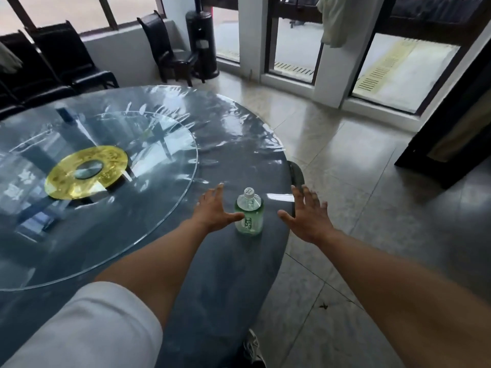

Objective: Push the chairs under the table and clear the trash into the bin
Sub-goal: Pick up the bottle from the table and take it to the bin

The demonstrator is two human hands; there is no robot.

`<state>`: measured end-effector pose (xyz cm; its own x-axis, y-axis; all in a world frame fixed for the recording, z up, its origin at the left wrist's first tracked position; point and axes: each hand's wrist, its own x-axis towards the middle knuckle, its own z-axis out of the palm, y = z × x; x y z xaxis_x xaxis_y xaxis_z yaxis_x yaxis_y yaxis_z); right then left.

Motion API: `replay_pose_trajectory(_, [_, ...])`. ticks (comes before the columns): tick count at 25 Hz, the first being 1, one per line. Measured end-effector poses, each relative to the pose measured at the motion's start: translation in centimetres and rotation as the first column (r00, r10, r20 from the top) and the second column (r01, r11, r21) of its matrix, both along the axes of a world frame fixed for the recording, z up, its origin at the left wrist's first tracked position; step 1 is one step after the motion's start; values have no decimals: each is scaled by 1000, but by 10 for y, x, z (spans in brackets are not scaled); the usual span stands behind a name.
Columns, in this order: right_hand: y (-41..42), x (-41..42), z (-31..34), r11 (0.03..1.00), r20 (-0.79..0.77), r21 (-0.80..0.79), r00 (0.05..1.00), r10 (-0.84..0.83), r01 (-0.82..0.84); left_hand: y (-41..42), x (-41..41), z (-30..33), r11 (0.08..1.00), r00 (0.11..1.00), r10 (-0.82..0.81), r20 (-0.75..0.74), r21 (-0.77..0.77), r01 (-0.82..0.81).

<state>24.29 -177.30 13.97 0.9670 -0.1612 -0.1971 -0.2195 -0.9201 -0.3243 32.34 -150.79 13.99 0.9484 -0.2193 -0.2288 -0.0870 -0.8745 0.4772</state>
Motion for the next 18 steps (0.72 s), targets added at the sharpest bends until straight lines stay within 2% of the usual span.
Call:
replay_pose_trajectory(3, [3,28,-19,996,-96,16,992,84,-83,-7,9,-21,985,988,-22,-151,-173,-5])
replay_pose_trajectory(6, [9,56,-36,990,-128,90,984,123,-112,-17,22,-40,970,967,-13,-256,-238,-50])
replay_pose_trajectory(11, [17,85,-55,956,-166,241,963,211,-168,-33,32,-64,911,938,117,-326,-341,-232])
replay_pose_trajectory(14, [11,101,-63,926,-187,307,939,287,-221,-46,29,-57,862,910,185,-372,-383,-332])
replay_pose_trajectory(18, [-2,112,-60,878,-215,342,882,419,-334,-64,16,-46,812,866,300,-400,-370,-452])
